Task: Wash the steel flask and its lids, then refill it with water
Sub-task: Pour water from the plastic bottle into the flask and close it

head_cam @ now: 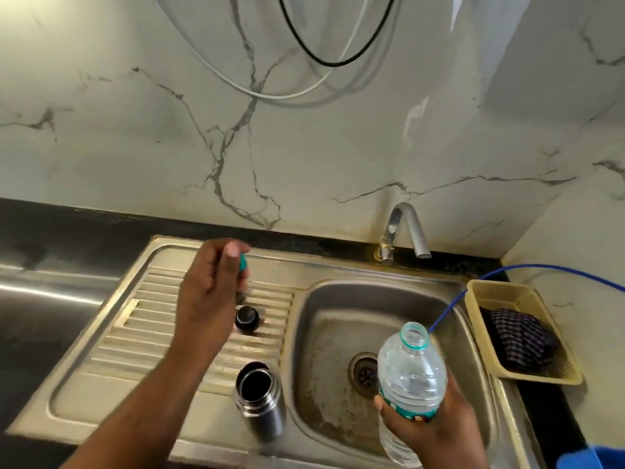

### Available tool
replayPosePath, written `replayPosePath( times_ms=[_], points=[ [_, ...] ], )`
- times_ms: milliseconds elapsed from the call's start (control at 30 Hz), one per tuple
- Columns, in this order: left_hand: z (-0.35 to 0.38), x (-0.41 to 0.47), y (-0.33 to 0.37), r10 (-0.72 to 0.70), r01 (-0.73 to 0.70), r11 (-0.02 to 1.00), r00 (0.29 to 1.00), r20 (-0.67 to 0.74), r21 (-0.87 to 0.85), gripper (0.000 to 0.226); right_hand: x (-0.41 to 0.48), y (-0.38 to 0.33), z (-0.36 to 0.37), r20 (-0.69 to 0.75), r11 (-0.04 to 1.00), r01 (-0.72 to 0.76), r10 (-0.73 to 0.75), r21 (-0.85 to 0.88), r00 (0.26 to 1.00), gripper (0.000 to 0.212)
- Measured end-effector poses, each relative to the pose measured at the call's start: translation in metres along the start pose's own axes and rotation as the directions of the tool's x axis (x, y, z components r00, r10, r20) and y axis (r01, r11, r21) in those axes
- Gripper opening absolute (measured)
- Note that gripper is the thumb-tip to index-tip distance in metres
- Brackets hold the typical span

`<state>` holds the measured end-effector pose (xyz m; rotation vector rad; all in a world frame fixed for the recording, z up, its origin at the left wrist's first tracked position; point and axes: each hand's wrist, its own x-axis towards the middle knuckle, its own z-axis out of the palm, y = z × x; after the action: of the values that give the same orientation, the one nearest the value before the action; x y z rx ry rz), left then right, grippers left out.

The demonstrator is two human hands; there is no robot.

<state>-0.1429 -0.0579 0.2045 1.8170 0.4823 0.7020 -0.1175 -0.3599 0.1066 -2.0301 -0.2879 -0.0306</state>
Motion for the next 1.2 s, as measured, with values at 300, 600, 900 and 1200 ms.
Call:
replayPosePath(
  times_ms=[300, 600, 900, 1200],
  points=[
    [-0.037, -0.056, -0.195, -0.355, 0.069, 0.842, 0.817, 0.453, 0.535, 0.012, -0.008, 0.001, 0.008, 0.063, 0.998, -0.035, 0.038, -0.057, 0.997, 0.11],
    [-0.035, -0.078, -0.233, -0.455, 0.035, 0.683, 0.802, 0.387, 0.73, 0.039, -0.015, 0.014, 0.02, 0.167, 0.995, -0.08, 0.09, -0.065, 0.982, 0.088],
    [-0.047, -0.077, -0.204, -0.375, 0.071, 0.762, 0.859, 0.349, 0.643, 0.035, -0.013, 0.015, 0.016, 0.203, 0.993, -0.096, 0.107, -0.066, 0.973, 0.092],
    [-0.052, -0.089, -0.15, -0.198, -0.059, 0.933, 0.742, 0.641, 0.356, 0.13, -0.002, 0.006, 0.005, 0.208, 0.997, -0.074, 0.08, -0.038, 0.975, 0.093]
  ],
)
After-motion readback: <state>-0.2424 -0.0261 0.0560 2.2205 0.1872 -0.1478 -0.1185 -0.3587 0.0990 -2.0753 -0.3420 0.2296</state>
